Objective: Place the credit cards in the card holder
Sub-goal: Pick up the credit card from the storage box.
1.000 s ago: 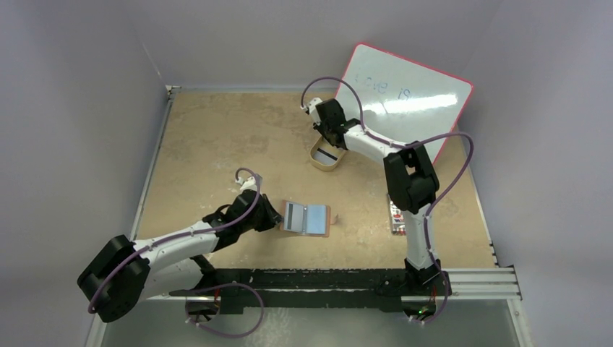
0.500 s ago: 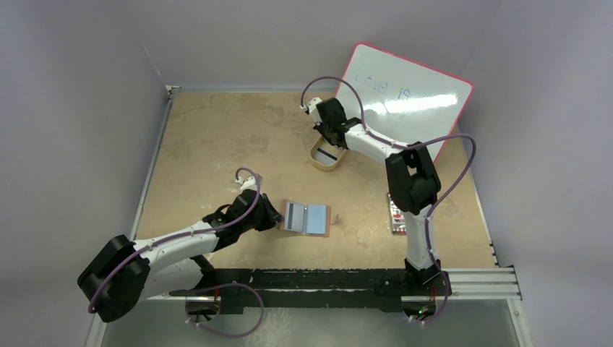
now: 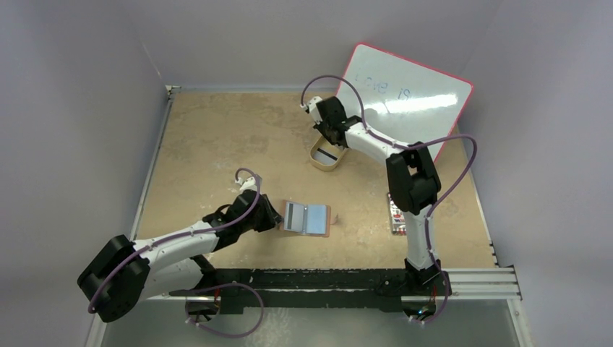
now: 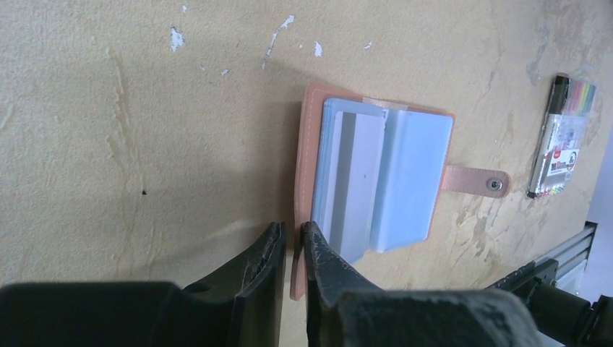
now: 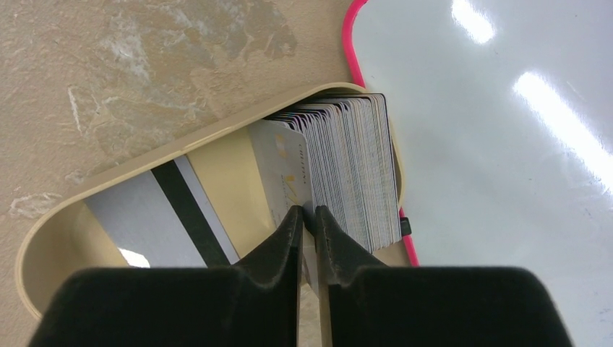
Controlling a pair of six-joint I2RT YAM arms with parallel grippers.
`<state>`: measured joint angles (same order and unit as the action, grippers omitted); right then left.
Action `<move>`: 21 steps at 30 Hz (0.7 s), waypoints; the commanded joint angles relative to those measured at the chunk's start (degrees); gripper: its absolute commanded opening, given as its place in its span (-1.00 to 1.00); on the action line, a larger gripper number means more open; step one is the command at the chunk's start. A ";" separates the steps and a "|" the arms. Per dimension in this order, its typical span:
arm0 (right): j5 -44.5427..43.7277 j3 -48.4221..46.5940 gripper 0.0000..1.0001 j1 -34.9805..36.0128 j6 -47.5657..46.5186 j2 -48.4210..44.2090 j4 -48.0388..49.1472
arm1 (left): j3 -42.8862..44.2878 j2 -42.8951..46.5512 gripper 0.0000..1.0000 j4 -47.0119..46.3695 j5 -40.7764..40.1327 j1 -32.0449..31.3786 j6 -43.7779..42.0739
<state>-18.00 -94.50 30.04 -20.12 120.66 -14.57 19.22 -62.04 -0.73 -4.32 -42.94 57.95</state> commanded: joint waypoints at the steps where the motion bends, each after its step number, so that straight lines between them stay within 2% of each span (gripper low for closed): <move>1: -1.35 -3.05 -0.76 -1.35 0.05 -4.20 -1.03 | 2.55 1.31 -0.68 0.75 -1.93 -0.31 0.31; 5: -0.04 -3.32 -0.92 -1.39 -0.91 -4.44 -1.14 | 2.26 1.53 -0.65 0.41 -2.05 -0.33 0.79; 9: 0.34 -4.24 -0.88 -1.39 -0.85 -4.05 -2.07 | 2.12 1.58 -0.64 0.44 -2.05 -0.31 0.93; 12: 0.92 -4.55 -0.94 -1.39 -0.51 -4.34 -2.60 | 2.29 1.74 -0.61 0.77 -2.22 -0.31 0.78; 14: 1.59 -4.55 -1.00 -1.39 -0.42 -4.78 -2.78 | 2.63 1.75 -0.57 1.12 -2.60 -0.32 0.74; 21: 5.77 -4.79 -1.00 -1.39 2.49 -6.58 -6.73 | 4.09 3.87 -0.39 5.65 -7.08 -0.37 1.53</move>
<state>-13.50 -96.75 29.71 -19.53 119.68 -19.46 20.27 -61.01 3.11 -7.31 -42.94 58.13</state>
